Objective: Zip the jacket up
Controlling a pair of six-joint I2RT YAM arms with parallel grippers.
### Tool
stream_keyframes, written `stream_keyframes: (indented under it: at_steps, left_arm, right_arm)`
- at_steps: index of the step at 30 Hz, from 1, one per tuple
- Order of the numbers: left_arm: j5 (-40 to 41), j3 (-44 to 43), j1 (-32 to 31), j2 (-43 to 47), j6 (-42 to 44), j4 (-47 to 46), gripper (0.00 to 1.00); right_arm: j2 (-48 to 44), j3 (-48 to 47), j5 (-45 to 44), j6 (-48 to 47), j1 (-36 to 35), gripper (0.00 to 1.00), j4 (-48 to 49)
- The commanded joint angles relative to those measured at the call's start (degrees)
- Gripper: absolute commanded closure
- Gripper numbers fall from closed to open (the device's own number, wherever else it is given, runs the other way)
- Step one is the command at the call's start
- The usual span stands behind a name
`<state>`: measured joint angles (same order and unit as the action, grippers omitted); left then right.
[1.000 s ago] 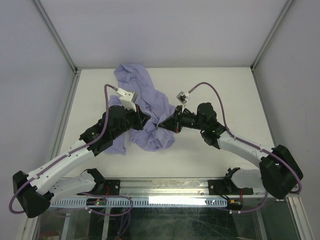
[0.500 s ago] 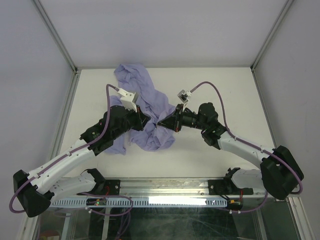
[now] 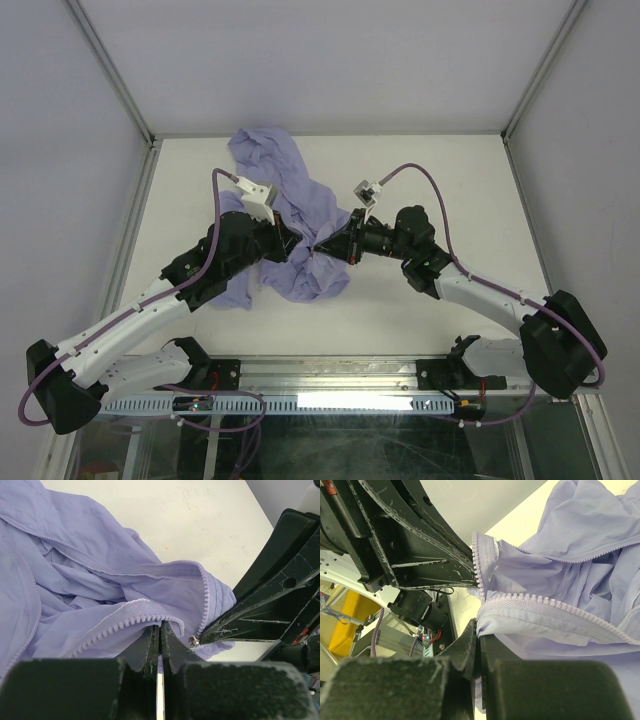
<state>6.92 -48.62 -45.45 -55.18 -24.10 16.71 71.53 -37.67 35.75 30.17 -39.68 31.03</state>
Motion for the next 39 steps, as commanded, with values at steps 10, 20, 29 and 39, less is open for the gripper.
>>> stream_keyframes:
  at_steps: [10,20,29,39]
  left_arm:
    - [-2.0,-2.1,-0.9,1.2,-1.9,-2.9,1.0]
    - [-1.7,-1.3,-1.0,2.1,-2.4,-2.8,1.0]
    - [-1.1,-0.6,-1.1,2.1,-2.7,-2.8,1.0]
    - [-0.4,-1.1,-1.2,1.5,-2.8,-2.6,1.0]
  right_arm:
    - [0.0,-2.7,-1.9,0.5,-1.0,1.0,3.5]
    - [-1.1,-2.1,-3.0,0.9,-1.1,1.0,4.0]
    - [-1.7,-1.7,-2.8,1.9,-1.1,1.0,5.3]
    - [-2.0,-1.4,-2.9,2.1,-1.1,1.0,5.4]
